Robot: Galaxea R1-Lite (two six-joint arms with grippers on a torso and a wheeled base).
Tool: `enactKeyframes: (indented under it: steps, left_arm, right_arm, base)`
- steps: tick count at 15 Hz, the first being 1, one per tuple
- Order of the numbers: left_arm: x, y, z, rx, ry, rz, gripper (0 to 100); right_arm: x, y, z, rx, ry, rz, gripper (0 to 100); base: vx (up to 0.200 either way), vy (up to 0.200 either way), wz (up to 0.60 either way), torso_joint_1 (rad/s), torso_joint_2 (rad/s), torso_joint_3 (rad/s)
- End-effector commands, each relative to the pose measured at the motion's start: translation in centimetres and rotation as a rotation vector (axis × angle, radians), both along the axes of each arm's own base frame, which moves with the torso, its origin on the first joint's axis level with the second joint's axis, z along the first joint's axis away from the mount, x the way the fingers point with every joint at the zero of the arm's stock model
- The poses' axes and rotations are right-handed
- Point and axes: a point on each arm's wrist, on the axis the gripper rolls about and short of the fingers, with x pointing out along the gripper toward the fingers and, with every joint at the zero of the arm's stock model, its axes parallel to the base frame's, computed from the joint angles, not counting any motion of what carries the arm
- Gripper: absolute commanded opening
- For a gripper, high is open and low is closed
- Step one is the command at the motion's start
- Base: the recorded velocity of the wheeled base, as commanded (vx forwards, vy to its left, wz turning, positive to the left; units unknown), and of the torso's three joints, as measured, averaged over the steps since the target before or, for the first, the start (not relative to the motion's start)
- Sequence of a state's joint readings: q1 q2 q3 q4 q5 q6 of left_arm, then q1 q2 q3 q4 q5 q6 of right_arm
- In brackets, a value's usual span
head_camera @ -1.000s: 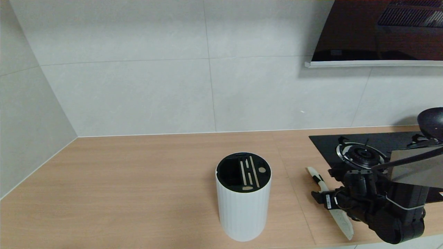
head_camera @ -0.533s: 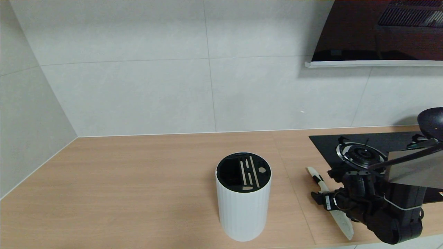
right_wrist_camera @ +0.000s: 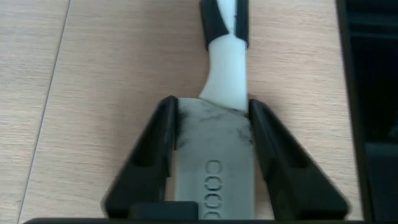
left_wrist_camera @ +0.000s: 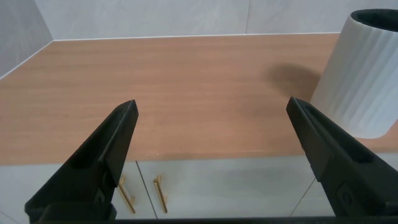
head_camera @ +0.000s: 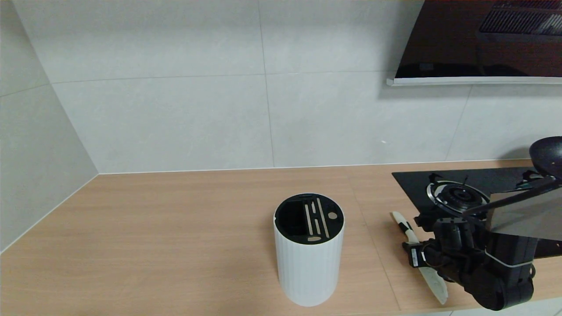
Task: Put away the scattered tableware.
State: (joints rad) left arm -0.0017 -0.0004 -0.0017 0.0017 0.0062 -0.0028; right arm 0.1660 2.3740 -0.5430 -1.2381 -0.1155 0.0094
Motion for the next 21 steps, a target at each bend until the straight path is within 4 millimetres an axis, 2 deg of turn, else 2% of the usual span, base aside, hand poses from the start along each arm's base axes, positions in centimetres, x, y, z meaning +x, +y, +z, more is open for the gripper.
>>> enactKeyframes:
  steps: [1, 5, 11, 20, 21]
  left_arm:
    - [0.0, 0.0, 0.0, 0.0, 0.0, 0.0, 100]
    - [0.0, 0.0, 0.0, 0.0, 0.0, 0.0, 100]
    - [0.0, 0.0, 0.0, 0.0, 0.0, 0.0, 100]
    - [0.0, 0.0, 0.1, 0.029, -0.003, -0.001, 100]
    - [-0.2, 0.0, 0.6, 0.029, -0.021, -0.015, 100]
  right_arm:
    - [0.0, 0.0, 0.5, 0.007, -0.013, -0.003, 0]
    - [-0.5, -0.4, 5.6, 0.048, -0.146, -0.028, 0]
    - [-3.6, -0.4, 13.4, 0.081, -0.287, -0.014, 0]
    - [-8.8, 2.8, 18.9, 0.139, -0.413, 0.15, 0]
    - [-9.4, 3.0, 19.7, 0.145, -0.426, 0.166, 0]
  base:
    - [0.0, 0.0, 0.0, 0.0, 0.0, 0.0]
    - [0.0, 0.0, 0.0, 0.0, 0.0, 0.0]
    - [0.0, 0.0, 0.0, 0.0, 0.0, 0.0]
    - [0.0, 0.0, 0.0, 0.0, 0.0, 0.0]
    - [0.0, 0.0, 0.0, 0.0, 0.0, 0.0]
